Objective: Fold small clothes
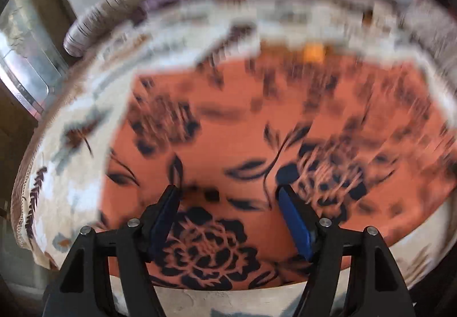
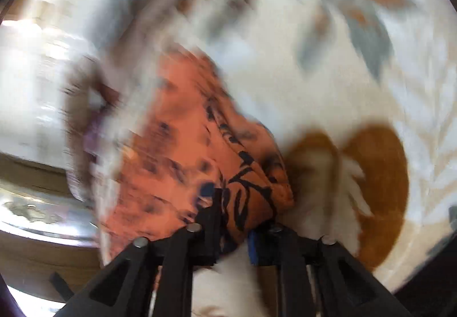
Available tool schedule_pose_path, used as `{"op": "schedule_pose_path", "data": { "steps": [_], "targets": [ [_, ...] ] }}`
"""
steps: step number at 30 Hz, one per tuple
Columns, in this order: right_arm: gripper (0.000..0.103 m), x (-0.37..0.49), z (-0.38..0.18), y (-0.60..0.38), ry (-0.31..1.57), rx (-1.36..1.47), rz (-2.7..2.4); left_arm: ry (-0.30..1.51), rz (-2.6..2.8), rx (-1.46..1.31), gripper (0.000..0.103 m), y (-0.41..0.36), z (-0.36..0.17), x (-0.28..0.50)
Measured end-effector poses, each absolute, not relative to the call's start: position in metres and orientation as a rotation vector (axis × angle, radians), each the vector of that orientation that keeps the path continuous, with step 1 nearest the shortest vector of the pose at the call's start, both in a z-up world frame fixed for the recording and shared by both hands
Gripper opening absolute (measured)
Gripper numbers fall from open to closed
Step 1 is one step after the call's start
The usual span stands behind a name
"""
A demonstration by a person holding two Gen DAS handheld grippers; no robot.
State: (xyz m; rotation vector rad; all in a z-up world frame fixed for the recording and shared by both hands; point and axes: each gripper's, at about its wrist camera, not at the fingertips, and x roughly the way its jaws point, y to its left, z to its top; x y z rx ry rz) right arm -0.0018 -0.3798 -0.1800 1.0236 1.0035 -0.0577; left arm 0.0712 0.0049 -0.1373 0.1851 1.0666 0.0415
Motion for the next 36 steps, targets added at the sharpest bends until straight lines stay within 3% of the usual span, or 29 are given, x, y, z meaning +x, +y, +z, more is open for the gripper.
{"op": "schedule_pose_path", "data": {
  "steps": [1,2,3,9,16,17,18,19,21,24,25,27,32,36],
  "targets": [
    [0.034,-0.003,-0.17,-0.382,1.008,0.99,-0.063,1.042,0.038,0.16,0.074,0.008,-0.137,0.069],
    [0.065,-0.004,-0.16,-0.383,1.009,0.945,-0.072,1.035,0.042,0.147,0.076,0.01,-0.136,0.068],
    [0.082,-0.006,-0.152,-0.385,1.001,0.913,-0.085,1.039,0.04,0.143,0.077,0.011,-0.137,0.069],
    [0.082,0.045,-0.104,-0.406,0.953,0.713,0.013,1.033,0.035,0.132,0.081,0.015,-0.139,0.07],
    [0.079,0.185,-0.154,-0.407,1.127,0.658,0.139,1.041,0.02,0.122,0.082,0.017,-0.139,0.071],
    [0.071,0.194,-0.161,-0.407,1.137,0.675,0.143,1.042,0.02,0.121,0.082,0.017,-0.139,0.071],
    [0.035,0.202,-0.166,-0.404,1.152,0.682,0.173,1.041,0.02,0.122,0.082,0.017,-0.14,0.071],
    [0.025,0.206,-0.169,-0.402,1.17,0.676,0.166,1.039,0.02,0.124,0.082,0.016,-0.14,0.071],
    [0.019,0.207,-0.176,-0.413,1.144,0.738,0.104,1.041,0.02,0.121,0.083,0.018,-0.139,0.072],
    [0.021,0.192,-0.182,-0.435,1.069,0.86,-0.041,1.047,0.019,0.119,0.083,0.017,-0.138,0.072],
    [0.031,0.188,-0.178,-0.433,1.059,0.858,-0.057,1.052,0.019,0.112,0.083,0.019,-0.137,0.072],
    [0.068,0.178,-0.16,-0.423,1.063,0.754,-0.129,1.059,0.018,0.099,0.083,0.021,-0.136,0.072],
    [0.068,0.14,-0.097,-0.367,0.967,0.594,0.003,1.059,0.03,0.065,0.083,0.027,-0.128,0.065],
    [0.069,0.101,-0.089,-0.304,0.997,0.553,0.226,1.014,0.033,0.045,0.083,0.038,-0.11,0.05]
  ]
}}
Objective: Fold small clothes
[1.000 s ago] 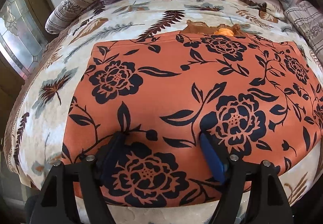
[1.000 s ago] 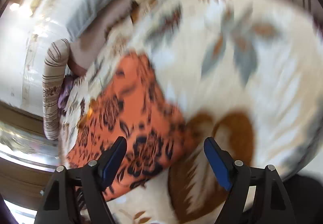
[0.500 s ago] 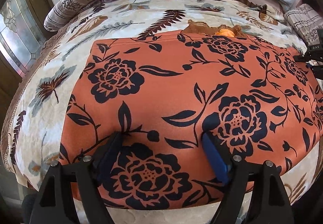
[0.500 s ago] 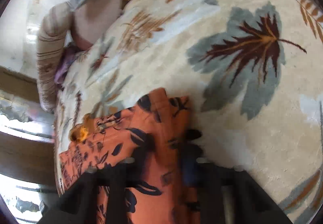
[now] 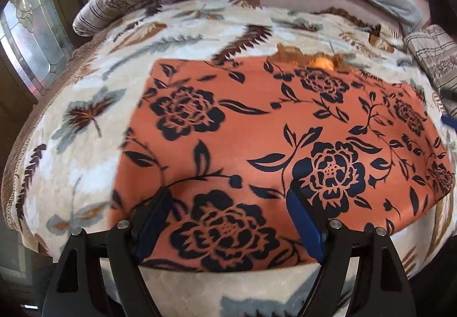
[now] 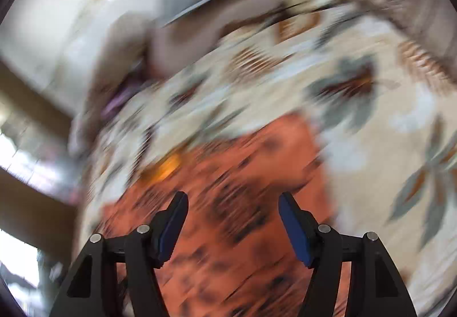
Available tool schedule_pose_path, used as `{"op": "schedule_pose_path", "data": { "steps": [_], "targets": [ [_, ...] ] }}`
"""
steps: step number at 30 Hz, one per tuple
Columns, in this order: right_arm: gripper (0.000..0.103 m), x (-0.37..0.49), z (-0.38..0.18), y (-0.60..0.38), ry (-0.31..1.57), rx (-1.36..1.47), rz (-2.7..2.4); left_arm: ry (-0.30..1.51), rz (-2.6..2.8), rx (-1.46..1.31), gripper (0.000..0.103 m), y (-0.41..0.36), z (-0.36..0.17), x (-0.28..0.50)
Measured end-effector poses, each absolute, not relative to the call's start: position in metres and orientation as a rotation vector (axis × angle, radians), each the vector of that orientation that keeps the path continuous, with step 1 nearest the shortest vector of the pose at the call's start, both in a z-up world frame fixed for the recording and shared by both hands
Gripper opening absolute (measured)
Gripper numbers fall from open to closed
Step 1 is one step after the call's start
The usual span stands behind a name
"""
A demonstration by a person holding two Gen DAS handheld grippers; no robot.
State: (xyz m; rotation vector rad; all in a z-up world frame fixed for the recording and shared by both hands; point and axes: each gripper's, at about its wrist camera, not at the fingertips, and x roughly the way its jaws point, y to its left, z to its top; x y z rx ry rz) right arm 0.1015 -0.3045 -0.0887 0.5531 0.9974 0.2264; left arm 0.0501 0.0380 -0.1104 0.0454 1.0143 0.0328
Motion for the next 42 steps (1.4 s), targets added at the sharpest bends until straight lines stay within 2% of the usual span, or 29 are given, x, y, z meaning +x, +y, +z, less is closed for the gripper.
{"op": "schedule_pose_path", "data": {
  "steps": [6,8,9,11,14,17,18,20,22,23,24,26,31,32,33,34,38,42],
  "targets": [
    [0.07,0.082,-0.154,-0.287,1.125,0.526,0.177,0.991,0.1,-0.178,0.083,0.112,-0.098,0.028],
    [0.07,0.074,-0.161,-0.296,1.086,0.599,0.201,1.01,0.143,-0.277,0.082,0.142,-0.107,0.025],
    [0.07,0.072,-0.16,-0.297,1.081,0.601,0.206,1.051,0.144,-0.338,0.071,0.158,-0.118,0.026],
    [0.07,0.071,-0.16,-0.296,1.087,0.585,0.208,1.155,0.104,-0.434,0.039,0.174,-0.141,0.03],
    [0.071,0.077,-0.159,-0.296,1.091,0.598,0.209,1.159,0.074,-0.438,0.021,0.175,-0.137,0.027],
    [0.071,0.081,-0.163,-0.296,1.08,0.617,0.219,1.198,0.067,-0.427,0.021,0.169,-0.138,0.022],
    [0.071,0.081,-0.165,-0.295,1.077,0.621,0.224,1.212,0.075,-0.456,0.025,0.173,-0.14,0.021],
    [0.071,0.077,-0.163,-0.301,1.073,0.628,0.23,1.219,0.088,-0.477,0.027,0.177,-0.135,0.021],
    [0.072,0.077,-0.162,-0.302,1.075,0.629,0.236,1.146,0.109,-0.422,0.029,0.174,-0.108,0.025],
    [0.073,0.077,-0.162,-0.302,1.076,0.63,0.239,1.112,0.108,-0.394,0.038,0.174,-0.098,0.024],
    [0.073,0.078,-0.162,-0.301,1.076,0.632,0.241,1.069,0.095,-0.359,0.055,0.17,-0.085,0.032],
    [0.075,0.078,-0.162,-0.301,1.075,0.634,0.242,1.008,0.053,-0.311,0.071,0.163,-0.07,0.059],
    [0.076,0.076,-0.161,-0.301,1.066,0.635,0.25,1.09,0.014,-0.312,0.071,0.164,-0.097,0.144],
    [0.076,0.076,-0.162,-0.302,1.065,0.641,0.257,1.12,0.011,-0.312,0.062,0.165,-0.106,0.159],
    [0.076,0.076,-0.162,-0.304,1.065,0.653,0.264,1.169,0.013,-0.33,0.036,0.169,-0.121,0.178],
    [0.076,0.076,-0.163,-0.305,1.064,0.666,0.27,1.207,0.033,-0.34,0.025,0.17,-0.13,0.189],
    [0.076,0.076,-0.166,-0.31,1.059,0.7,0.291,1.184,0.082,-0.509,0.023,0.2,-0.136,0.198],
    [0.076,0.076,-0.167,-0.311,1.056,0.71,0.294,1.142,0.115,-0.408,0.023,0.189,-0.122,0.183]
  ]
}}
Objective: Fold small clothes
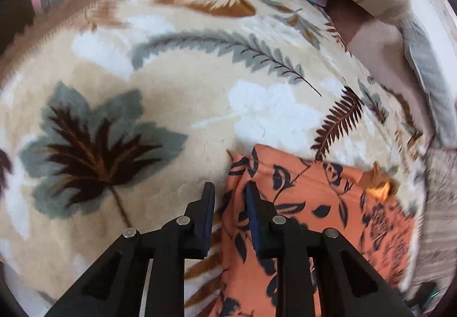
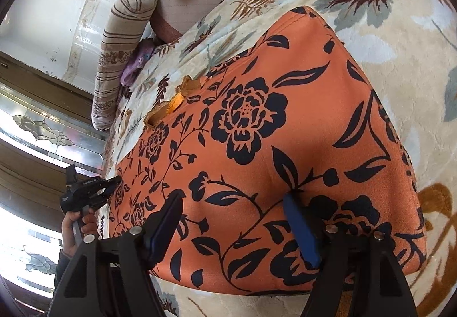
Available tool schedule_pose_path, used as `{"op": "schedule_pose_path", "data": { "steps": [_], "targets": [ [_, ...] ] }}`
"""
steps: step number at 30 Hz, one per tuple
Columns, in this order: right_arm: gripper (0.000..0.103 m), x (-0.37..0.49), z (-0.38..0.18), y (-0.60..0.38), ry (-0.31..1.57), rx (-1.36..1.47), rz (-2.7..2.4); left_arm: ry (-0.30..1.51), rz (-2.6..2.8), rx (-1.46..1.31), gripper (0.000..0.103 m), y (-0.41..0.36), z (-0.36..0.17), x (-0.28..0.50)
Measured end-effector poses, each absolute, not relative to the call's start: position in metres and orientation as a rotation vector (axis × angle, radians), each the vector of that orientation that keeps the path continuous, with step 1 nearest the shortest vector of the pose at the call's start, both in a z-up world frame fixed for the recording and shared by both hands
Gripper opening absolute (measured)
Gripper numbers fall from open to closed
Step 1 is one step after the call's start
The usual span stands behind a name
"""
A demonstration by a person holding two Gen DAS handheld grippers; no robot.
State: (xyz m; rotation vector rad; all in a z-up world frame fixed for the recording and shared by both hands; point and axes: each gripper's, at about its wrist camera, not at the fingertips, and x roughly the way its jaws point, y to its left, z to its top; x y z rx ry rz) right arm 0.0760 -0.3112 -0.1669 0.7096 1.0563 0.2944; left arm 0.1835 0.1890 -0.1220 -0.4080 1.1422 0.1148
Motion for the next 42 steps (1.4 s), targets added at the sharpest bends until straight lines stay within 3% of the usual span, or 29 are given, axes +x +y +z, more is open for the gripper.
{"op": "schedule_pose_path", "data": {
  "steps": [4,6,8,12,15,18,21,24,27,36,42],
  "targets": [
    [0.076,0.075,-0.162,-0.316,1.077,0.756,0.278,1.059,0.128,-0.299,0.028,0.175,-0.09,0.144],
    [0.076,0.071,-0.153,-0.317,1.058,0.768,0.29,1.018,0.098,-0.257,0.051,0.167,-0.08,0.126],
    [0.077,0.068,-0.151,-0.321,1.038,0.791,0.303,0.981,0.083,-0.232,0.063,0.155,-0.075,0.103],
    [0.078,0.061,-0.17,-0.34,1.057,0.897,0.234,1.029,0.103,-0.105,0.063,0.132,-0.099,0.078],
    [0.078,0.052,-0.151,-0.341,1.025,0.862,0.202,1.114,0.148,-0.084,0.063,0.137,-0.13,0.077],
    [0.081,0.043,-0.138,-0.339,0.992,0.82,0.252,1.093,0.166,-0.132,0.063,0.144,-0.12,0.072],
    [0.081,0.041,-0.162,-0.351,1.071,0.843,0.153,1.03,0.17,-0.114,0.063,0.141,-0.106,0.065],
    [0.081,0.029,-0.151,-0.357,1.014,0.889,0.154,1.123,0.205,-0.083,0.065,0.146,-0.127,0.071],
    [0.081,0.013,-0.132,-0.356,0.97,0.871,0.162,1.086,0.215,-0.134,0.064,0.149,-0.118,0.064],
    [0.081,-0.033,-0.168,-0.356,1.02,1.078,0.118,0.97,0.082,-0.064,0.064,0.084,-0.085,0.056],
    [0.081,-0.013,-0.175,-0.383,0.926,1.186,0.04,0.998,0.03,-0.003,0.064,0.04,-0.095,0.062]
  ]
}}
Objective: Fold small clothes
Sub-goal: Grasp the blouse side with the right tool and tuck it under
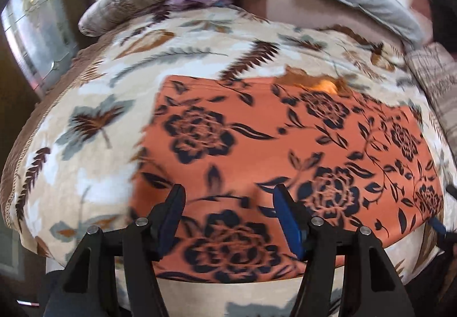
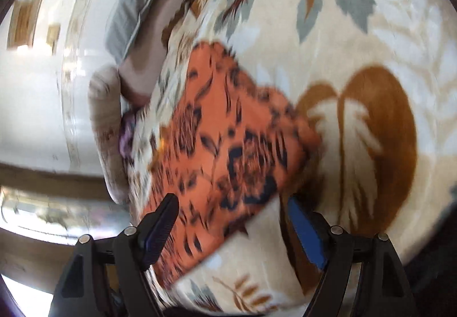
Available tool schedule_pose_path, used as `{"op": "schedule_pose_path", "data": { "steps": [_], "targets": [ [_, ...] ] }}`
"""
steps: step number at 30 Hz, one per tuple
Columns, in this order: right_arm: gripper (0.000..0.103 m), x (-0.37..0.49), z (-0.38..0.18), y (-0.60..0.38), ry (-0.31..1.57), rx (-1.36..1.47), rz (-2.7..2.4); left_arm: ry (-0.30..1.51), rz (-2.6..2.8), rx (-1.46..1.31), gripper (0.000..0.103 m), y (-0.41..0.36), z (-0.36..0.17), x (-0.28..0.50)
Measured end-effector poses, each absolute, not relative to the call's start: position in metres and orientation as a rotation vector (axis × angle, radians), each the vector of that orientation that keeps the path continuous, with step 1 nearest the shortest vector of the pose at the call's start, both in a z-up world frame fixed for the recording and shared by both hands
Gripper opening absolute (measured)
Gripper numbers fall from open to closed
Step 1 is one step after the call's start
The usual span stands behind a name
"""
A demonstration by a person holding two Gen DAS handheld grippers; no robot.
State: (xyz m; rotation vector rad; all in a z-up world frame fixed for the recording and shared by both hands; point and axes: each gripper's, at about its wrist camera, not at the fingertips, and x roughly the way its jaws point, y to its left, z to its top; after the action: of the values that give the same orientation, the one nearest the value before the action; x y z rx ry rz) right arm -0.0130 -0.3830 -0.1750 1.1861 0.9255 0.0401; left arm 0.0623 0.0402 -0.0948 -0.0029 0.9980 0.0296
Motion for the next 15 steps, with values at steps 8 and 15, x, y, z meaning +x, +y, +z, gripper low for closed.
{"op": "schedule_pose_path", "data": {
  "steps": [8,15],
  "targets": [
    [0.082,0.004,-0.177,-0.385,0.912,1.178,0.006,0.995,0.011,0.045,0.064,0.018,-0.098,0.065],
    [0.082,0.012,-0.178,-0.386,0.907,1.163,-0.008,1.003,0.013,0.046,0.064,0.016,-0.102,0.068]
  ]
}}
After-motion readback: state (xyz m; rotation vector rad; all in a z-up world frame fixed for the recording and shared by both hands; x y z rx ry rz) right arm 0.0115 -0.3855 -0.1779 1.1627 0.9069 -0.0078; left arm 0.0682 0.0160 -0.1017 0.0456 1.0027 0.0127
